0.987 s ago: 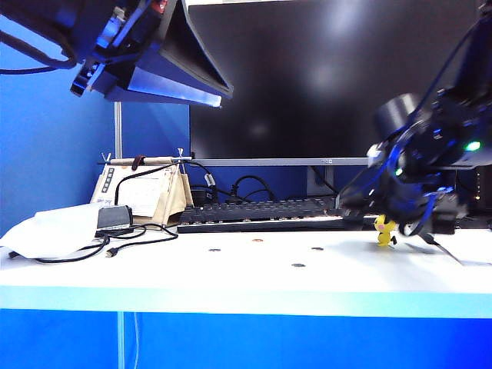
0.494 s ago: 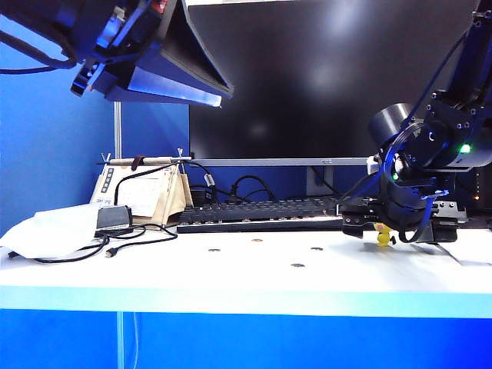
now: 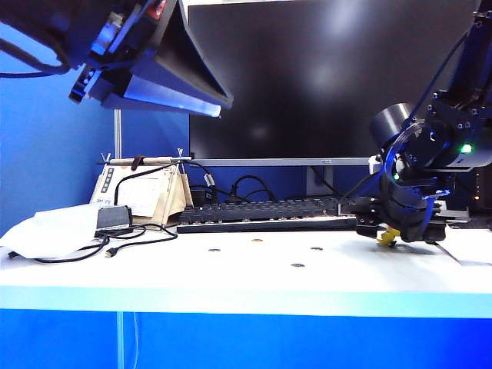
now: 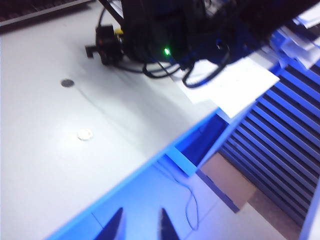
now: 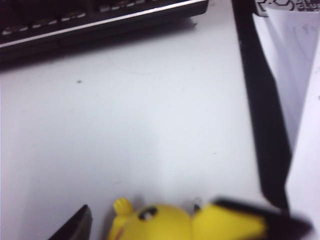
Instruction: Pick up the doll and place it on the similarly colored coin.
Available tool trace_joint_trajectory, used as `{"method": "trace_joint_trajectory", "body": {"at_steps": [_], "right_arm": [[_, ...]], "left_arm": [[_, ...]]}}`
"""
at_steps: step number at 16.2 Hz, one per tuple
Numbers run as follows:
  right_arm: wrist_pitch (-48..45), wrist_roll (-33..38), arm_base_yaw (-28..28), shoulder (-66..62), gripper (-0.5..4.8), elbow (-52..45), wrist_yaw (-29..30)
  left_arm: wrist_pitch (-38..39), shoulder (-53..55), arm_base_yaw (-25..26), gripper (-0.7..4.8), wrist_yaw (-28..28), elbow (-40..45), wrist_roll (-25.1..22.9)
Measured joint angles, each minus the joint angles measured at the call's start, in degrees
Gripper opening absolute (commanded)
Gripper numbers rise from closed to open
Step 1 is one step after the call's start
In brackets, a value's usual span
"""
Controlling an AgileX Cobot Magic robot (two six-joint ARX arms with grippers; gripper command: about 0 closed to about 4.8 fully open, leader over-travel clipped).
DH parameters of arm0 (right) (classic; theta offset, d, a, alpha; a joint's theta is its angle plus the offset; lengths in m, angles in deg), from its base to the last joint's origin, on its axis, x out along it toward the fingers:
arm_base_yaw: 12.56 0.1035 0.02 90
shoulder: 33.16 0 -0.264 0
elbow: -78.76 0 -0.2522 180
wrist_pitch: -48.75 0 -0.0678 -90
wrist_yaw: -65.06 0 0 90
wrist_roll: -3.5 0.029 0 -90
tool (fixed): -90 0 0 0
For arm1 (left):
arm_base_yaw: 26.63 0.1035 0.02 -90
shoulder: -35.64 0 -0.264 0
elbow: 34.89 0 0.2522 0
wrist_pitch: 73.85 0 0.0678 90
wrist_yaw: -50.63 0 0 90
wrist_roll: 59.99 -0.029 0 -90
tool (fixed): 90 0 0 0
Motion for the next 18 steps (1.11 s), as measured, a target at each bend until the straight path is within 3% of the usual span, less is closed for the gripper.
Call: {"method": "trace_joint_trajectory", "body": {"at_steps": [3, 4, 5, 8, 12, 18], "right_arm": [[0.02, 0.0, -1.07, 0.0, 2.57, 0.0, -0.17], [0.02, 0.0, -1.33, 0.02, 2.03, 0.0, -0.11], [0.0, 0.02, -1.42, 0.02, 1.87, 0.0, 0.2], [0.42, 0.0, -1.44, 0.13, 1.85, 0.04, 1.9], [1.49, -0.96, -1.44, 0.13, 1.35, 0.04, 4.13], [1.42, -1.99, -1.46, 0.15, 1.34, 0.07, 6.32]], "left_arm": [[0.24, -0.02, -0.2, 0.93, -0.42, 0.0, 0.0], [0.22, -0.02, -0.7, 0.93, -0.42, 0.0, 0.0], [0.22, -0.02, -1.46, 0.93, -0.46, 0.02, -0.02], [0.22, -0.02, -2.1, 0.93, -0.37, 0.02, -0.68], [0.22, -0.02, -2.1, 0.93, -0.37, 0.02, -0.72], [0.2, -0.02, -2.1, 0.93, -0.35, 0.02, -0.81]]}}
